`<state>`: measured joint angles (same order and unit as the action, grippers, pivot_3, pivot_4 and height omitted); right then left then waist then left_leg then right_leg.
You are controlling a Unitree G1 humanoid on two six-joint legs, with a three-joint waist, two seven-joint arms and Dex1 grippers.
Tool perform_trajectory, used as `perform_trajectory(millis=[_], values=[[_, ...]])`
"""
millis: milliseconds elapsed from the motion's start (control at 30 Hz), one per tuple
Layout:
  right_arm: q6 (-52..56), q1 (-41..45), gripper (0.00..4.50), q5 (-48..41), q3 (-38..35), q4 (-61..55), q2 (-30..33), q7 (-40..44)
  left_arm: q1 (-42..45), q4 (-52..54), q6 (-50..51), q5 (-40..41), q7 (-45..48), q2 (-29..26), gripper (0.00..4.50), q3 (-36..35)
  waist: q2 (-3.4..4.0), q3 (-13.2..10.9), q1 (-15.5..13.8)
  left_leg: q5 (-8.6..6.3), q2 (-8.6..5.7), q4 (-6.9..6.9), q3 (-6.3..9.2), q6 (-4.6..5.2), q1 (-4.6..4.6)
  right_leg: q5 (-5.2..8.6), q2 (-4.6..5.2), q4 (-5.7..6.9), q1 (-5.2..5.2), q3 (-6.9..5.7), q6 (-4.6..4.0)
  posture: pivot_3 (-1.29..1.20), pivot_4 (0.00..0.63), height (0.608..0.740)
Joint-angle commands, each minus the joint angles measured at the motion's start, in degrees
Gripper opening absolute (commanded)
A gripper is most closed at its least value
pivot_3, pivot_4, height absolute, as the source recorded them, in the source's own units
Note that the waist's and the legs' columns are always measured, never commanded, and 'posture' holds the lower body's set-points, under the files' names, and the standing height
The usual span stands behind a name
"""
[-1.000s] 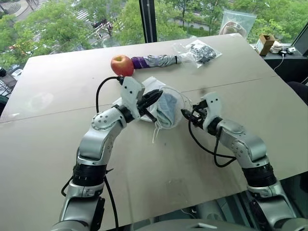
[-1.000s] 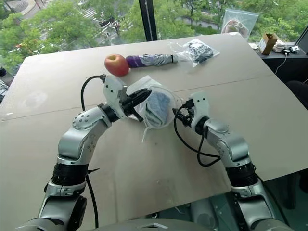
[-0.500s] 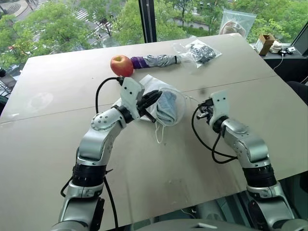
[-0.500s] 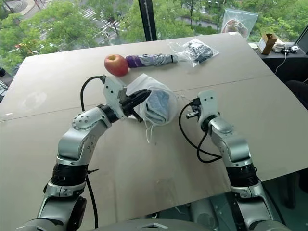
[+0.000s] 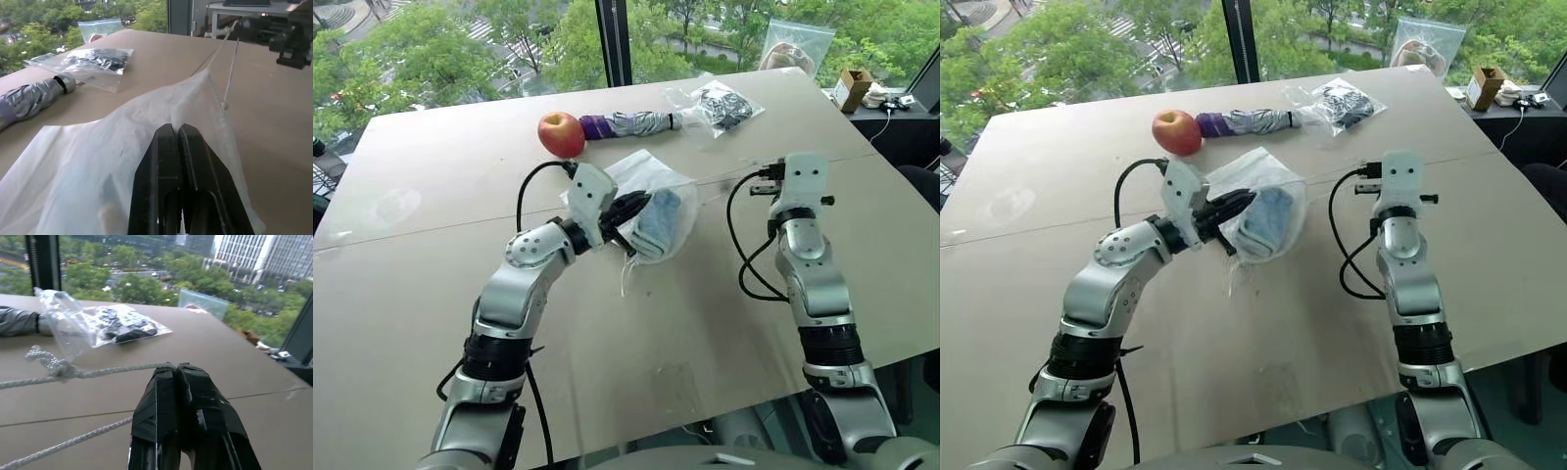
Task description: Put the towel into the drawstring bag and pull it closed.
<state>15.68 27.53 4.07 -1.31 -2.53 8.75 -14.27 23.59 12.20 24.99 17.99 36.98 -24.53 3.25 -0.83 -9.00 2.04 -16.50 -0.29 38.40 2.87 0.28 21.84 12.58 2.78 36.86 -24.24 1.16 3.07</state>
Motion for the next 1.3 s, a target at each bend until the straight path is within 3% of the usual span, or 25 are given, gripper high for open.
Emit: perform_trajectory(millis=[33,133,233,267,300,400,533,700,900,1033,1300], values=[[-4.63,1.15,0.03,2.97,-4.63,-1.39,0.98,-4.76,-1.01,1.70,-0.08,-0.33,0.94,-1.32,0.00,0.11,0.00,0.00,0.02,0.00,0.00,0.00,0.00,0.00,0.00,0.00,0.00,0.00,0.00,0.00,0.00,0.00,0.150,0.740],[-6.09,1.94,0.03,3.08,-5.30,-1.03,0.88,-4.97,-1.35,1.70,0.14,0.37,2.18,-1.91,0.00,0.61,0.00,0.00,0.10,-0.01,0.00,0.00,0.00,0.02,-0.01,0.00,0.00,0.01,0.00,0.01,0.00,0.00,0.150,0.740],[-6.67,2.45,0.00,2.87,-4.94,-0.70,0.49,-4.41,-1.31,1.83,-0.89,0.31,2.30,-1.90,0.76,0.47,0.00,0.00,0.18,-0.05,0.00,0.00,-0.03,0.09,-0.04,0.00,0.00,0.05,0.00,0.05,0.00,0.00,0.150,0.740],[-6.72,2.50,0.00,2.90,-4.75,-0.71,0.24,-4.20,-1.17,1.66,-1.40,0.26,1.81,-1.57,1.34,0.07,0.00,0.00,0.18,-0.05,0.00,0.00,-0.02,0.09,-0.04,0.00,-0.01,0.05,0.00,0.04,0.00,0.00,0.150,0.740],[-6.69,2.48,0.00,2.85,-4.55,-0.79,-0.10,-3.92,-0.83,1.18,-1.77,0.20,0.57,-1.04,1.50,-0.87,0.00,0.00,0.17,-0.05,0.00,0.00,-0.03,0.09,-0.04,0.00,-0.01,0.05,0.00,0.04,0.00,0.00,0.150,0.740],[-6.25,2.14,0.00,2.63,-4.32,-1.10,-1.07,-3.23,-1.18,2.79,-0.61,4.08,0.66,-0.52,2.71,-4.46,0.00,0.00,0.29,-0.06,0.01,0.00,-0.04,0.10,-0.04,0.00,-0.01,0.06,0.00,0.06,0.00,0.00,0.150,0.740],[-5.92,1.70,0.00,2.65,-4.42,-1.25,-1.85,-2.75,-4.55,6.64,2.01,7.51,3.18,-2.63,2.71,-5.77,0.01,0.00,0.32,-0.06,0.03,-0.01,-0.04,0.10,-0.05,0.00,-0.01,0.04,0.00,0.07,0.00,0.00,0.150,0.740],[-5.75,2.00,0.00,2.43,-4.30,-0.63,-2.78,-1.94,-10.87,6.94,1.12,0.32,8.02,-8.74,2.71,4.47,0.05,-0.01,0.32,-0.07,0.02,-0.03,-0.09,0.13,-0.09,0.00,-0.01,0.05,0.00,0.13,-0.01,0.00,0.150,0.740],[-5.40,2.20,0.00,2.39,-4.46,-0.68,-3.20,-1.29,-7.95,-1.83,-1.48,-3.81,4.16,-1.94,2.71,9.12,0.05,-0.02,-0.15,-0.11,0.00,0.00,-0.03,0.21,-0.08,0.00,0.00,0.09,0.02,0.06,-0.01,0.00,0.150,0.740],[-4.98,2.09,0.00,2.52,-4.63,-1.27,-3.30,-0.96,-5.46,-7.31,-2.27,-4.57,1.44,3.33,2.71,8.44,0.06,-0.01,0.22,-0.11,-0.02,0.00,-0.02,0.21,-0.11,-0.01,-0.02,0.17,0.03,0.05,-0.01,0.00,0.150,0.740],[-3.81,0.96,0.00,2.25,-5.20,-2.53,-3.64,-0.89,-2.94,-13.24,-5.07,-9.42,-2.22,7.22,2.71,9.72,0.06,-0.01,0.18,-0.08,0.00,0.00,-0.05,0.16,-0.10,0.00,0.00,0.13,0.02,0.08,-0.01,0.00,0.150,0.740]])
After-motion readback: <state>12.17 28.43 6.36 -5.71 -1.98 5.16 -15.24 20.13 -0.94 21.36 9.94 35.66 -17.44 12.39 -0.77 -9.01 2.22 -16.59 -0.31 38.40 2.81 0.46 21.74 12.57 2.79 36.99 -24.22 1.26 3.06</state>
